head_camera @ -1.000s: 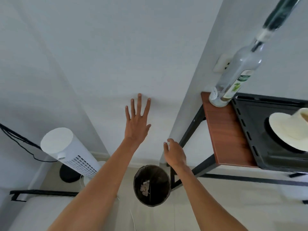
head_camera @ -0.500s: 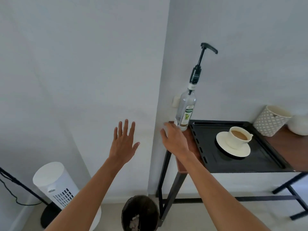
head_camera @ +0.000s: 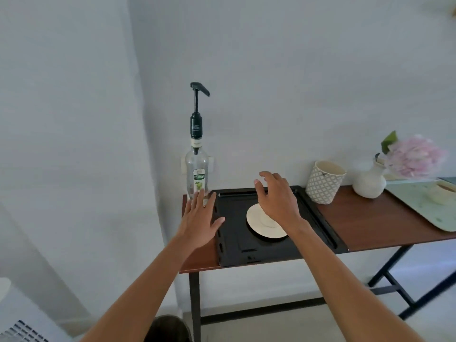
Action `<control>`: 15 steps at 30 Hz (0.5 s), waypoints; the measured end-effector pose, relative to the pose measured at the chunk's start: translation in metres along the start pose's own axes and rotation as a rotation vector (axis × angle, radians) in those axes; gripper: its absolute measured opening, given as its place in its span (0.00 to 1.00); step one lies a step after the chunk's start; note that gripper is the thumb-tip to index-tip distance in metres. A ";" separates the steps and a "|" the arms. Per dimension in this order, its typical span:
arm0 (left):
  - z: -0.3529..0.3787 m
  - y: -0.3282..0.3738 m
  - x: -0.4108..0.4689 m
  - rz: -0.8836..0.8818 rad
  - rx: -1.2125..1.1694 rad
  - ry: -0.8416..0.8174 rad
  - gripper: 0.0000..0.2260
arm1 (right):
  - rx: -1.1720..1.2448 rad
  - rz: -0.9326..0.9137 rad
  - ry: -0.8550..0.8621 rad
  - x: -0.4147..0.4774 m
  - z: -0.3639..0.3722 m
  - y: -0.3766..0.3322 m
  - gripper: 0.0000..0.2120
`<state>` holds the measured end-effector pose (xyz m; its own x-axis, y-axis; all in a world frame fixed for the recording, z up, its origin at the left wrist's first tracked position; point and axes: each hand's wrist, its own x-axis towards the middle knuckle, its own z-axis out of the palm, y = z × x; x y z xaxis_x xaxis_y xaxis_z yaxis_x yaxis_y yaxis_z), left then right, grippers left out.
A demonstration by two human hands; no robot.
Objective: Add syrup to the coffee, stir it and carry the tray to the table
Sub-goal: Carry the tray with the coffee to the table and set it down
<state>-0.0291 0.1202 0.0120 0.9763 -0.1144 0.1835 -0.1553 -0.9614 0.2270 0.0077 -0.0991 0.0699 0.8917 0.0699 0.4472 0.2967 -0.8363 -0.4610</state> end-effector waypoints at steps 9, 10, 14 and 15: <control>0.028 0.070 0.019 -0.245 -0.081 -0.148 0.34 | 0.082 0.155 -0.043 0.002 -0.042 0.119 0.19; 0.031 0.072 0.022 -0.273 -0.086 -0.163 0.33 | 0.089 0.176 -0.049 0.003 -0.044 0.131 0.19; 0.043 0.076 0.034 -0.355 -0.059 -0.193 0.32 | 0.104 0.256 -0.078 0.009 -0.047 0.171 0.19; 0.046 0.076 0.038 -0.376 -0.050 -0.191 0.32 | 0.097 0.268 -0.094 0.011 -0.046 0.180 0.19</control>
<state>0.0029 0.0314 -0.0083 0.9761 0.1929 -0.1005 0.2143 -0.9325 0.2908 0.0546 -0.2742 0.0272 0.9690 -0.0923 0.2291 0.0740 -0.7766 -0.6257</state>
